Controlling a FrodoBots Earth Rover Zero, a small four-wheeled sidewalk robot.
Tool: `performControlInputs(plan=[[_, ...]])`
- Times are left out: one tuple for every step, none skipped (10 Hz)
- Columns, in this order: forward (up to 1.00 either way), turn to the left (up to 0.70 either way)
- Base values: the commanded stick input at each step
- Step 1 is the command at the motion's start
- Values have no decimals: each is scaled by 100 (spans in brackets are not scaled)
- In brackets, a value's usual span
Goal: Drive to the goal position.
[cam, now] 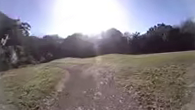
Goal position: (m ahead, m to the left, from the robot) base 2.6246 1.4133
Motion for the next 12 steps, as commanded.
performControlInputs(plan=[[50, 0], [50, 0], [50, 0], [50, 4], [50, 37], [50, 50], [50, 43], [50, 9], [50, 0], [50, 0], [50, 0], [50, 0]])
